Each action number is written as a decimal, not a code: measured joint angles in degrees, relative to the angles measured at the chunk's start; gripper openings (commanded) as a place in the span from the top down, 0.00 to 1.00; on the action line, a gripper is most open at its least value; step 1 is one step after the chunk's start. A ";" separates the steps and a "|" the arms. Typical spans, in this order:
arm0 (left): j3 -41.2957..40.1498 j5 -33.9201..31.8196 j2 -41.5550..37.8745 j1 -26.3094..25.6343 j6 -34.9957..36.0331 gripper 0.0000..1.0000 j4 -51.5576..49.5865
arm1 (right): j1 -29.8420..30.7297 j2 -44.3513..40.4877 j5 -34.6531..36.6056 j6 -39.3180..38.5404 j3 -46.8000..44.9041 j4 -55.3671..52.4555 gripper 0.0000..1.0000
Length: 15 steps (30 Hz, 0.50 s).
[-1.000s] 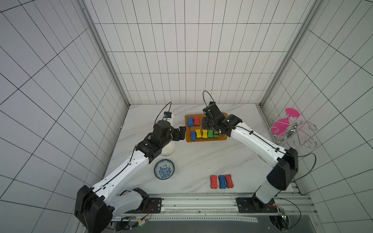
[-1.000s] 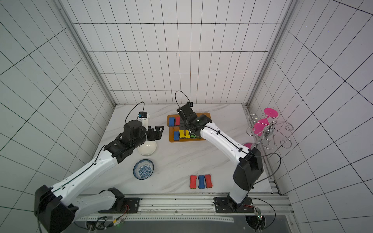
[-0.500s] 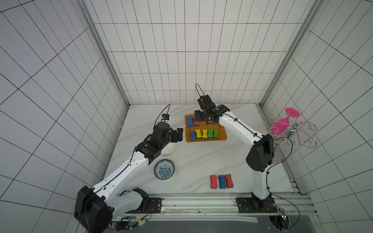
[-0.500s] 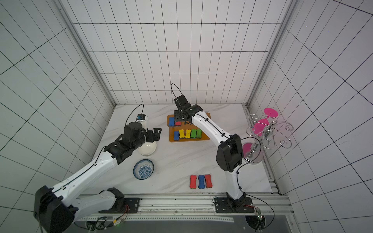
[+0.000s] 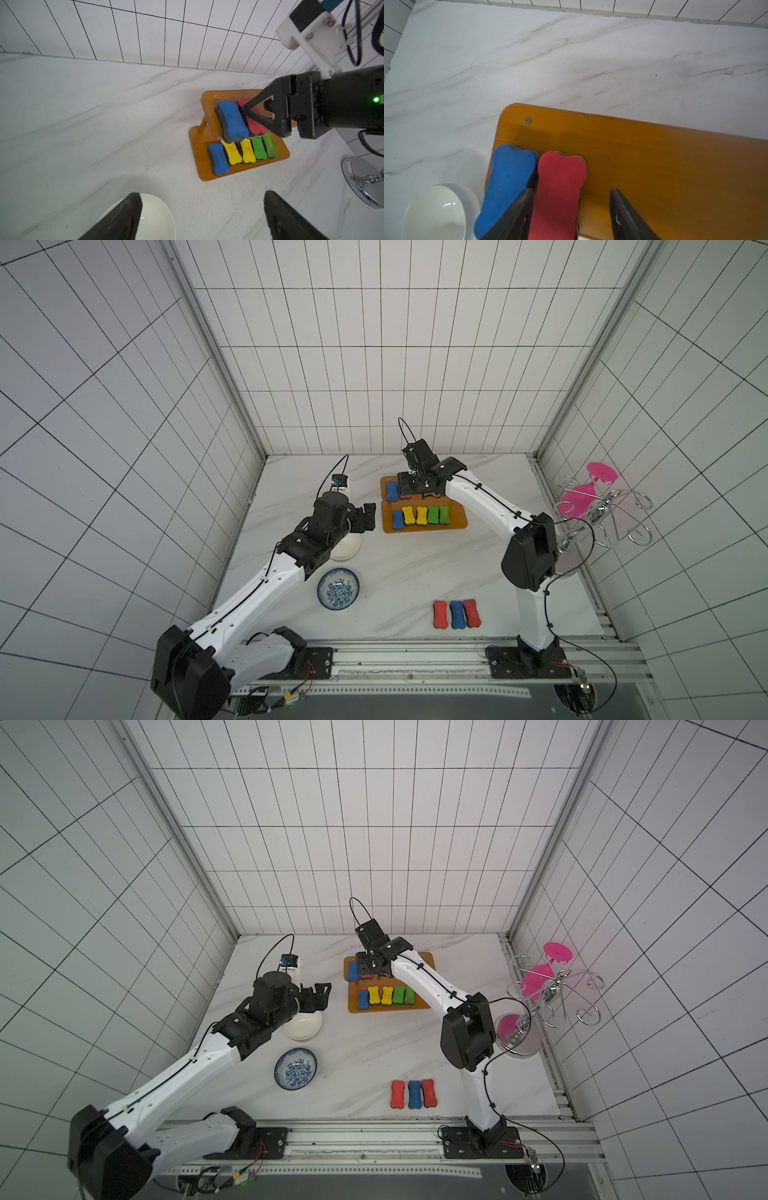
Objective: Remove the whiteboard erasers from the shelf
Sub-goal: Pick up the whiteboard eraser from the shelf.
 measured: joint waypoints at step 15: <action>0.00 0.46 0.00 0.04 0.00 0.05 0.02 | 0.02 0.61 0.96 0.00 -0.02 -0.39 0.46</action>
